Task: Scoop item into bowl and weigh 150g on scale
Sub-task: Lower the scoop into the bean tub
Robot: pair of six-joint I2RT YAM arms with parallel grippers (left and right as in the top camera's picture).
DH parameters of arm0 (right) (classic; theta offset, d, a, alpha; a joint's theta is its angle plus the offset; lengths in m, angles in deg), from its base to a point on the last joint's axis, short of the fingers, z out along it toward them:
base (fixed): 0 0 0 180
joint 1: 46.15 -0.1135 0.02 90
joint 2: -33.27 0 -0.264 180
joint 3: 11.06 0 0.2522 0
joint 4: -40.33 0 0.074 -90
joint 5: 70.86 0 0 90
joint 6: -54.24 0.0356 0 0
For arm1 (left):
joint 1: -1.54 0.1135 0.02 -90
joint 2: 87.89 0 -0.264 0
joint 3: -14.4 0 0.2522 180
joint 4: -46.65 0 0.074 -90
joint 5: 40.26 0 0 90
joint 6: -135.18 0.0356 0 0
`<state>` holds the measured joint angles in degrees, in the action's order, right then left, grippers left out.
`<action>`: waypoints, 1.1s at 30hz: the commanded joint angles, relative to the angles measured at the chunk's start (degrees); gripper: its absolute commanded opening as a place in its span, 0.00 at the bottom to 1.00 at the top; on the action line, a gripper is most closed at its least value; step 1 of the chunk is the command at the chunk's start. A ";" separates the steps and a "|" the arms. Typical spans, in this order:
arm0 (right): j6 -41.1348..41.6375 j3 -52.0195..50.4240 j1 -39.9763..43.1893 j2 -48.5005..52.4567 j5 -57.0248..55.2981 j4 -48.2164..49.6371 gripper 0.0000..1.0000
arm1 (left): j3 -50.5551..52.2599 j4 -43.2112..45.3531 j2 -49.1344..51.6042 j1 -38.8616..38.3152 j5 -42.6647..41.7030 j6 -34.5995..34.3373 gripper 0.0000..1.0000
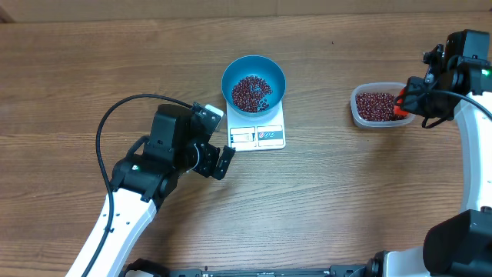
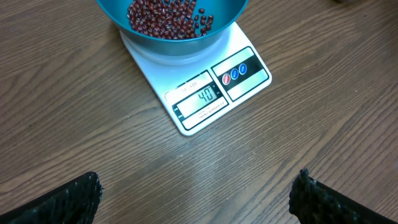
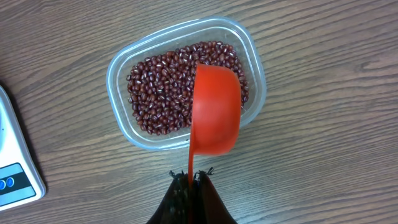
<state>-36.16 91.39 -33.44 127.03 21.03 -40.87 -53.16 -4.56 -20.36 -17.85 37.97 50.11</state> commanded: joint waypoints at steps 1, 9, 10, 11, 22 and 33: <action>-0.07 -0.24 0.22 -0.07 -0.79 0.35 0.04 | 0.35 0.20 -0.02 0.26 0.20 1.29 1.00; -0.07 -0.24 0.22 -0.07 -0.79 0.31 0.04 | 0.35 0.20 -0.02 0.26 0.20 1.29 1.00; -0.07 -0.24 0.22 -0.09 -0.79 0.31 0.04 | 0.35 0.20 -0.02 0.26 0.20 1.31 1.00; -0.07 -0.24 0.22 -0.09 -0.79 0.28 0.04 | 0.35 0.20 -0.02 0.26 0.20 1.29 1.00; -0.07 -0.24 0.22 -0.07 -1.86 0.28 0.04 | 0.35 0.20 -0.02 0.26 0.20 1.29 1.00; -0.11 -0.24 0.22 -0.07 -2.32 0.39 0.04 | 0.35 0.20 -0.02 0.26 0.20 1.29 1.00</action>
<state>-36.16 91.39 -33.44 127.03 19.63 -40.90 -53.16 -4.56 -20.36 -17.83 37.97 50.11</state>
